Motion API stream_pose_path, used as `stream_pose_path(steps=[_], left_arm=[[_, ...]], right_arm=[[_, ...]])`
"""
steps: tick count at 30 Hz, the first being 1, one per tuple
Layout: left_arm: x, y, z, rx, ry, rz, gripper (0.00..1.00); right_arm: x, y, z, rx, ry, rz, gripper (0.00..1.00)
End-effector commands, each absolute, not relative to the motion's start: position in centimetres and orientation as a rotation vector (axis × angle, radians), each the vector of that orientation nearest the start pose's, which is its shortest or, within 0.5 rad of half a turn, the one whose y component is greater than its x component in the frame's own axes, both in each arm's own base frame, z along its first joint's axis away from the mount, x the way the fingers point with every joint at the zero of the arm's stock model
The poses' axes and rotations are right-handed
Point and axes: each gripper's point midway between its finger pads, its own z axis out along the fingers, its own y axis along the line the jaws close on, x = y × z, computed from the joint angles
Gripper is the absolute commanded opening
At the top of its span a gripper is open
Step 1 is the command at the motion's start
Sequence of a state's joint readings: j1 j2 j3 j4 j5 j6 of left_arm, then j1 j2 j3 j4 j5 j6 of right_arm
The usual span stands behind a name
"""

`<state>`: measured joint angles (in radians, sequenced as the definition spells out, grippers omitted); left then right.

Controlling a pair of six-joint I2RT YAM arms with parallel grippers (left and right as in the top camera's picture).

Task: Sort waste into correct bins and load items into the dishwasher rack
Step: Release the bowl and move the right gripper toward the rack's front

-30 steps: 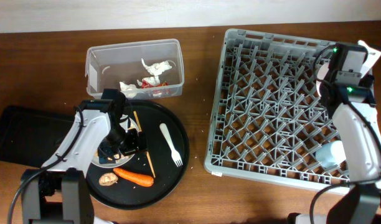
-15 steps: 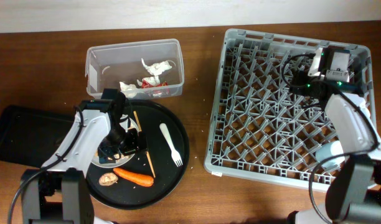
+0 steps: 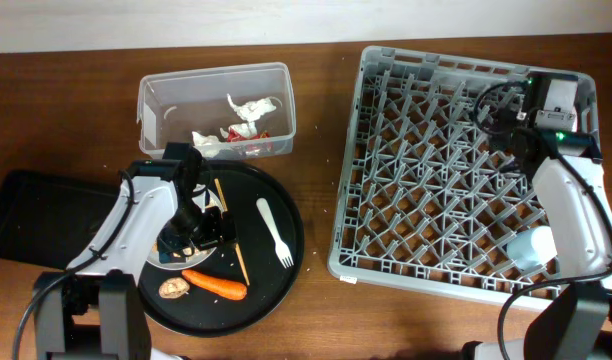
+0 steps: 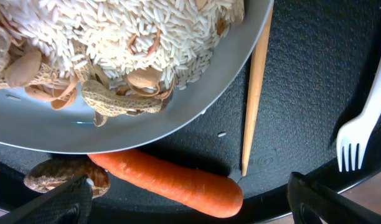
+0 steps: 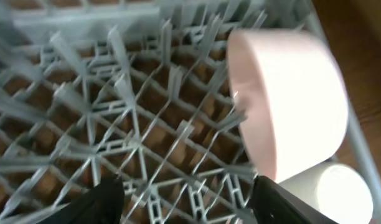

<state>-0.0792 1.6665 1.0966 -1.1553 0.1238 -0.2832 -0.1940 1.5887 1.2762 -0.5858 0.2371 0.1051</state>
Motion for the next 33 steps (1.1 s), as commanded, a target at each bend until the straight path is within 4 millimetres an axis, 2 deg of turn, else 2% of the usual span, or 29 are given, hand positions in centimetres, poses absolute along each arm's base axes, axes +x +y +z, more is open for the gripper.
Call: stream_pose_path(steps=[1,4,6,8,9,10,11,12,13,16,19,26,28,30,31,32,33], left_arm=[[24.3,-4.3,5.3,-0.323,3.297,-0.175,0.99],[24.3,-4.3,5.3,-0.323,3.297,-0.175,0.99],[24.3,-4.3,5.3,-0.323,3.297,-0.175,0.99],[24.3,-4.3,5.3,-0.323,3.297,-0.175,0.99],[24.3,-4.3,5.3,-0.323,3.297,-0.175,0.99],[24.3,-4.3,5.3,-0.323,3.297,-0.175,0.99],[24.3,-4.3,5.3,-0.323,3.297,-0.175,0.99],[24.3,-4.3,5.3,-0.323,3.297,-0.175,0.99],[24.4,-4.3,5.3,-0.322,3.296,-0.174,0.99],[24.4,-4.3,5.3,-0.322,3.293,-0.176,0.99],[24.4,-4.3,5.3,-0.322,3.293,-0.176,0.99],[24.4,-4.3,5.3,-0.322,3.293,-0.176,0.99],[24.4,-4.3,5.3,-0.322,3.293,-0.176,0.99],[24.4,-4.3,5.3,-0.322,3.295,-0.175,0.99],[24.4,-4.3,5.3,-0.322,3.295,-0.175,0.99],[24.4,-4.3,5.3,-0.322,3.295,-0.175,0.99],[24.4,-4.3,5.3,-0.322,3.293,-0.176,0.99]], right_arm=[[41.3,-11.6,17.0,0.463,2.424,-0.277,0.70],[42.1,-11.8,16.8,0.461,2.405,-0.276,0.70],[42.7,-12.1,15.8,0.455,2.414,-0.291,0.70],[42.4,-13.5,14.2,0.489,2.442,-0.403,0.70],[42.0,-14.5,14.1,0.514,2.440,-0.484,0.70],[41.7,-15.5,14.4,0.539,2.419,-0.563,0.70],[40.9,-17.6,16.0,0.602,2.354,-0.740,0.71],[40.2,-18.7,17.3,0.647,2.312,-0.840,0.72],[40.0,-18.9,18.4,0.655,2.291,-0.872,0.72],[39.6,-18.7,19.6,0.696,2.255,-0.850,0.72],[38.7,-18.2,18.5,0.729,2.307,-0.818,0.72],[38.4,-16.7,17.1,0.709,2.396,-0.710,0.72],[38.5,-14.8,16.8,0.680,2.446,-0.547,0.73],[38.3,-12.1,17.6,0.628,2.483,-0.337,0.76],[37.9,-11.4,17.9,0.615,2.492,-0.289,0.78],[37.5,-10.6,18.3,0.601,2.505,-0.235,0.81],[36.4,-8.9,18.6,0.577,2.543,-0.131,0.92]])
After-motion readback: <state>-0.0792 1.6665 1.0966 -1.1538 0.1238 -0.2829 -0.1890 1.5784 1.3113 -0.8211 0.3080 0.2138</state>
